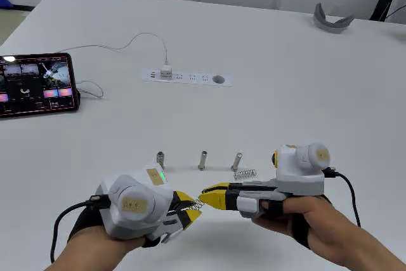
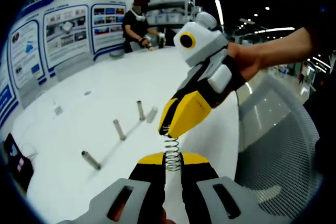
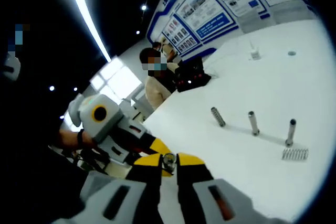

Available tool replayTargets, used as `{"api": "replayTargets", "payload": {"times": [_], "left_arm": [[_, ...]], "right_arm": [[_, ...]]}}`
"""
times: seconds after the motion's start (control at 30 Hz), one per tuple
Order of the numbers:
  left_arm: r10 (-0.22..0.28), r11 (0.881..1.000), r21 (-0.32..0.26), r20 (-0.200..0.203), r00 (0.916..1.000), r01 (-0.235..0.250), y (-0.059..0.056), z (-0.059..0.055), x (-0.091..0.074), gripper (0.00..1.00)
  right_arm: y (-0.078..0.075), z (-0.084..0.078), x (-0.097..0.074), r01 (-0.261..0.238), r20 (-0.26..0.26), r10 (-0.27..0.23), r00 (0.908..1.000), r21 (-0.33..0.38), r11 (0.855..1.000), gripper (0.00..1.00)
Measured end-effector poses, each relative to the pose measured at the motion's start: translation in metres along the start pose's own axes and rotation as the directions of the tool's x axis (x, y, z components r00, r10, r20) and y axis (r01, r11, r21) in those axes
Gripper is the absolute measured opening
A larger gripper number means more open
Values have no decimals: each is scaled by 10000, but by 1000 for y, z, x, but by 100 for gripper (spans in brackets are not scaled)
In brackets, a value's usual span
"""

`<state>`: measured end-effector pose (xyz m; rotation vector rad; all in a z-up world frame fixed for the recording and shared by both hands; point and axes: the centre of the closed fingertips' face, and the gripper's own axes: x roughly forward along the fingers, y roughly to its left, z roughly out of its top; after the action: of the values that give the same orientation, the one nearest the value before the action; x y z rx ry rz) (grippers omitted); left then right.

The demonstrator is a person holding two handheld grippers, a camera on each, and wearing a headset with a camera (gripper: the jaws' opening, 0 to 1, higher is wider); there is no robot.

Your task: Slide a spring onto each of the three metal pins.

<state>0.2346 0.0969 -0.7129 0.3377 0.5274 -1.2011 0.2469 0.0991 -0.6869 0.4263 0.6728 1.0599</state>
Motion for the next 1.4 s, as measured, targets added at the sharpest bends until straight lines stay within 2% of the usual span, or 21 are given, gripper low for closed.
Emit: {"api": "replayTargets", "payload": {"times": [0.2, 0.43, 0.6, 0.77, 0.87, 0.93, 1.1, 1.13, 1.2, 1.23, 1.3, 1.4], "left_arm": [[-71, 10000, -18, 122, 9999, 71, 1, 3, -1, 9], [-232, 9997, 10, 295, 9993, 231, 1, 10, 0, 9], [-350, 9993, 138, 363, 9987, 345, 1, 16, 3, 9], [-540, 9982, 282, 480, 9974, 527, 0, 22, 3, 9], [-628, 9976, 326, 556, 9965, 611, -1, 26, 3, 9], [-696, 9970, 369, 579, 9959, 675, -3, 28, 3, 9], [-833, 9955, 511, 600, 9947, 802, -5, 30, 4, 9], [-858, 9952, 533, 603, 9945, 826, -6, 31, 4, 9], [-863, 9949, 577, 601, 9945, 829, -6, 31, 4, 9], [-877, 9948, 576, 593, 9944, 843, -7, 32, 4, 9], [-886, 9946, 600, 591, 9943, 850, -7, 32, 4, 9], [-948, 9937, 654, 602, 9937, 908, -9, 33, 3, 9]], "right_arm": [[4, 5, 0, -48, -286, 36, 9996, -423, 9991, 12], [9, 9, -2, -121, -1040, -11, 9946, -1258, 9920, 12], [10, 11, -6, -199, -1668, -160, 9859, -2113, 9772, 12], [13, 14, -9, -461, -2490, -351, 9679, -3129, 9487, 12], [16, 15, -10, -702, -3012, -500, 9522, -3755, 9241, 12], [18, 14, -11, -924, -3421, -636, 9375, -4211, 9023, 12], [18, 11, -13, -1535, -4423, -1051, 8907, -5101, 8463, 12], [17, 9, -14, -1650, -4705, -1233, 8738, -5251, 8349, 12], [19, 9, -13, -1847, -4886, -1357, 8619, -5516, 8134, 12], [19, 7, -13, -2030, -5078, -1457, 8491, -5682, 7975, 12], [19, 6, -12, -2186, -5268, -1571, 8353, -5805, 7843, 12], [19, 1, -11, -2420, -5486, -1655, 8195, -5932, 7679, 13]]}}
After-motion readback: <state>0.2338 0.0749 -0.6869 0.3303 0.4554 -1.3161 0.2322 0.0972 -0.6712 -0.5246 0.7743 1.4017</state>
